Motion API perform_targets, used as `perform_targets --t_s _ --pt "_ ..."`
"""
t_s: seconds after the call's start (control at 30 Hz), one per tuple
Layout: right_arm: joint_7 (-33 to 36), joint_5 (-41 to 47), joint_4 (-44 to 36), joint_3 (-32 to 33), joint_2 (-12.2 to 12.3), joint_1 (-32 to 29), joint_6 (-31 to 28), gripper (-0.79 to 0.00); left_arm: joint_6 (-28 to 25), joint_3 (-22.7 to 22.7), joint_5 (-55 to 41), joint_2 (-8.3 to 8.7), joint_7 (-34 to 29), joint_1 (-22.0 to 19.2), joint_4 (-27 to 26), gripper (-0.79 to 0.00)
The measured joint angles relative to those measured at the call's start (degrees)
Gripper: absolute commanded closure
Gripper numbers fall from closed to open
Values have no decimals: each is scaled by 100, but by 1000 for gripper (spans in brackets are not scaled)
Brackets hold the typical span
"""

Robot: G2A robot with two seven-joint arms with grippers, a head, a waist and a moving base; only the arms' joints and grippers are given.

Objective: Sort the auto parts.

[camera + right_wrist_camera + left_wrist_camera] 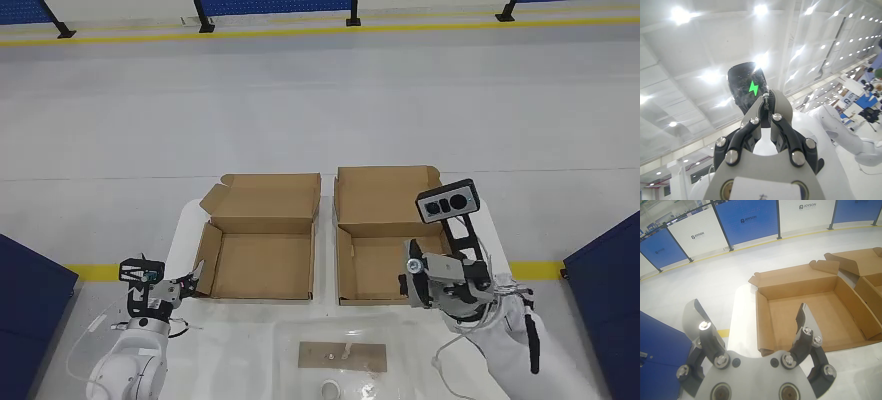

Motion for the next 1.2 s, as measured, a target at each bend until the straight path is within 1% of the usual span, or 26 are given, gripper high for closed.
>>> perform_targets --t_s 0.07,0.17,0.27,0.47,0.53,0.7,1.0,1.07,1.2 --pt "-120 -428 -51 192 25 -162 86 0 0 0 0 0 0 0 0 -785" --pt "-168 -808 -55 511 65 -428 144 0 0 0 0 0 0 0 0 -785" --pt "-156 -1176 -53 927 115 -753 229 0 0 0 0 0 0 0 0 -785" --pt "-206 -2289 -120 1810 218 -1440 461 0 0 0 0 0 0 0 0 -785" --pt "-248 -2690 -158 2096 243 -1669 467 0 0 0 0 0 0 0 0 -785" --pt "-242 -3311 -268 2616 272 -2111 380 0 0 0 0 0 0 0 0 -785" --pt "-286 -3419 -286 2636 276 -2103 450 0 0 0 0 0 0 0 0 -785" --pt "-432 -3856 -312 2645 285 -2086 680 0 0 0 0 0 0 0 0 -785" --pt "-780 -5080 -391 2563 302 -1982 1413 0 0 0 0 0 0 0 0 -785"
